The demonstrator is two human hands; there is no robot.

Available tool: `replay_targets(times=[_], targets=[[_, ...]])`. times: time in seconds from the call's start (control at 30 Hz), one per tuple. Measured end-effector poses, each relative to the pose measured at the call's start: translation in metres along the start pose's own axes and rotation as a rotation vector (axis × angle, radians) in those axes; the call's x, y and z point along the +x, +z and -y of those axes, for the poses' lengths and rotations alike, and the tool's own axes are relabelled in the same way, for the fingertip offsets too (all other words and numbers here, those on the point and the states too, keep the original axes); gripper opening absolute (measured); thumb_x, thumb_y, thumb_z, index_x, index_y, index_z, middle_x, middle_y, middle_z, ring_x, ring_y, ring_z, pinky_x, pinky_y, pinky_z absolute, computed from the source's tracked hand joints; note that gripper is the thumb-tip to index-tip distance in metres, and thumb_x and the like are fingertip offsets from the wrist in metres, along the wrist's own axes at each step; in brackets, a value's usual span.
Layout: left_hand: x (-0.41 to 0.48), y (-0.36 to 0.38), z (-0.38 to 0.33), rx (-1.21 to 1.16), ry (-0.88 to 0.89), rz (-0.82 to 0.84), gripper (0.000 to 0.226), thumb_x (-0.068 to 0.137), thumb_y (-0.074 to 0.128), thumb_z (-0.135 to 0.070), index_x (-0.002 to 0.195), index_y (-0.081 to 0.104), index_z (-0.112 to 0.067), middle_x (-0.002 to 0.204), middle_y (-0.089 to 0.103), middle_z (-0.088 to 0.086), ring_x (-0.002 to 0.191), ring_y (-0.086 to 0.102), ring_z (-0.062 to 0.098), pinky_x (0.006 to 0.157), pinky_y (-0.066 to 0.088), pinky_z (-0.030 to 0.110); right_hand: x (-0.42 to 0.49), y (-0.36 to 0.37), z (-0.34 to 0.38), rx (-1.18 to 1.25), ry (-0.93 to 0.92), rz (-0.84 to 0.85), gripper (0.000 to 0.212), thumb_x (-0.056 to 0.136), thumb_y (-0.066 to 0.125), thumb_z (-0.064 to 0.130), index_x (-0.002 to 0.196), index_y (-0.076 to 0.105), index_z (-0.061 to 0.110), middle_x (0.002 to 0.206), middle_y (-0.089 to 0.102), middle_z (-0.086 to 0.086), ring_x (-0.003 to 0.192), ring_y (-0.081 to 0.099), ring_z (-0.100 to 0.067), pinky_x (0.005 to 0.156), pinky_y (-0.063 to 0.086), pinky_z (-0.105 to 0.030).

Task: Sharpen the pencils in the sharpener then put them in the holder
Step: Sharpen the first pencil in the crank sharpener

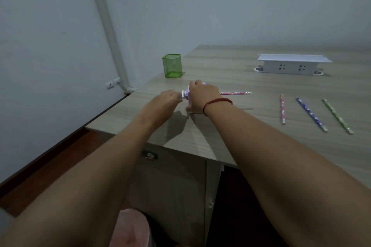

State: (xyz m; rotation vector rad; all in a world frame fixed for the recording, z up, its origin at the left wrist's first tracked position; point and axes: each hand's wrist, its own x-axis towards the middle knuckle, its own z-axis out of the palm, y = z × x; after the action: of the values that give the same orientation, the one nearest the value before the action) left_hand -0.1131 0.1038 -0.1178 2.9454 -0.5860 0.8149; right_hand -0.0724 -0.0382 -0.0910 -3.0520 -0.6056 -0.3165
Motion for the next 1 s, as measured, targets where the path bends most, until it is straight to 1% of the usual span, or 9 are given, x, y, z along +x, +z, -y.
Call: replay_targets(times=[0.1, 0.27, 0.33, 0.4, 0.53, 0.6, 0.7, 0.83, 1.0], targets=[[0.001, 0.001, -0.003, -0.025, -0.050, 0.018, 0.017, 0.094, 0.052, -0.005, 0.109, 0.060, -0.004, 0.106, 0.065, 0.015, 0.095, 0.060, 0.027, 0.076, 0.042, 0.028, 0.001, 0.002, 0.000, 0.015, 0.005, -0.006, 0.070, 0.085, 0.069, 0.039, 0.140, 0.037, 0.009, 0.140, 0.044, -0.009, 0.125, 0.051, -0.032, 0.100, 0.046, -0.049], [-0.005, 0.008, -0.010, -0.023, -0.099, 0.150, 0.018, 0.094, 0.052, -0.009, 0.110, 0.062, -0.007, 0.112, 0.064, 0.012, 0.097, 0.062, 0.022, 0.078, 0.041, 0.020, 0.003, 0.002, -0.002, 0.015, -0.017, 0.014, 0.072, 0.083, 0.068, 0.043, 0.140, 0.037, 0.010, 0.137, 0.045, -0.008, 0.124, 0.051, -0.030, 0.098, 0.048, -0.047], [-0.006, 0.015, -0.017, -0.062, -0.164, 0.202, 0.017, 0.094, 0.054, -0.012, 0.108, 0.062, -0.008, 0.114, 0.064, 0.011, 0.099, 0.061, 0.020, 0.087, 0.047, 0.024, 0.005, 0.004, -0.004, 0.018, -0.037, -0.016, 0.068, 0.085, 0.065, 0.042, 0.139, 0.038, 0.010, 0.136, 0.046, -0.008, 0.122, 0.052, -0.029, 0.096, 0.049, -0.045], [0.002, 0.017, -0.015, -0.061, -0.211, 0.283, 0.019, 0.093, 0.055, -0.015, 0.109, 0.062, -0.010, 0.117, 0.062, 0.010, 0.104, 0.061, 0.021, 0.097, 0.049, 0.034, 0.005, 0.007, -0.006, 0.029, -0.058, -0.051, 0.064, 0.086, 0.061, 0.042, 0.138, 0.039, 0.011, 0.134, 0.048, -0.008, 0.119, 0.053, -0.028, 0.094, 0.049, -0.043], [0.022, 0.020, -0.002, 0.063, -0.192, 0.375, 0.020, 0.095, 0.052, -0.018, 0.110, 0.065, -0.012, 0.114, 0.064, 0.009, 0.107, 0.059, 0.022, 0.101, 0.045, 0.036, 0.004, 0.011, -0.006, 0.031, -0.086, -0.086, 0.072, 0.080, 0.066, 0.049, 0.136, 0.039, 0.012, 0.132, 0.049, -0.007, 0.117, 0.055, -0.028, 0.090, 0.047, -0.042], [0.034, 0.022, 0.006, 0.141, -0.157, 0.351, 0.021, 0.096, 0.048, -0.015, 0.108, 0.064, -0.010, 0.111, 0.066, 0.011, 0.106, 0.060, 0.027, 0.104, 0.041, 0.035, 0.005, 0.012, -0.007, 0.018, -0.091, -0.110, 0.073, 0.079, 0.068, 0.051, 0.135, 0.040, 0.012, 0.133, 0.049, -0.006, 0.117, 0.056, -0.028, 0.090, 0.046, -0.041], [0.048, 0.024, 0.019, 0.208, -0.166, 0.290, 0.022, 0.094, 0.043, -0.005, 0.109, 0.058, -0.007, 0.113, 0.064, 0.016, 0.107, 0.058, 0.034, 0.097, 0.042, 0.038, 0.006, 0.012, -0.008, 0.014, -0.084, -0.123, 0.068, 0.080, 0.067, 0.046, 0.133, 0.041, 0.012, 0.134, 0.049, -0.006, 0.117, 0.056, -0.028, 0.091, 0.045, -0.041], [0.047, 0.031, 0.022, 0.244, -0.144, 0.263, 0.021, 0.094, 0.041, -0.001, 0.107, 0.057, -0.005, 0.111, 0.064, 0.016, 0.107, 0.057, 0.034, 0.103, 0.038, 0.042, 0.004, 0.008, -0.008, 0.008, -0.079, -0.110, 0.066, 0.082, 0.066, 0.045, 0.134, 0.041, 0.011, 0.134, 0.049, -0.006, 0.118, 0.056, -0.028, 0.092, 0.045, -0.041], [0.053, 0.017, 0.025, 0.197, -0.104, 0.168, 0.029, 0.089, 0.042, 0.008, 0.106, 0.061, -0.005, 0.105, 0.064, 0.017, 0.101, 0.055, 0.036, 0.087, 0.047, 0.046, 0.001, 0.005, -0.007, 0.005, -0.072, -0.095, 0.065, 0.084, 0.064, 0.040, 0.137, 0.039, 0.012, 0.136, 0.048, -0.006, 0.119, 0.055, -0.028, 0.095, 0.046, -0.044]])
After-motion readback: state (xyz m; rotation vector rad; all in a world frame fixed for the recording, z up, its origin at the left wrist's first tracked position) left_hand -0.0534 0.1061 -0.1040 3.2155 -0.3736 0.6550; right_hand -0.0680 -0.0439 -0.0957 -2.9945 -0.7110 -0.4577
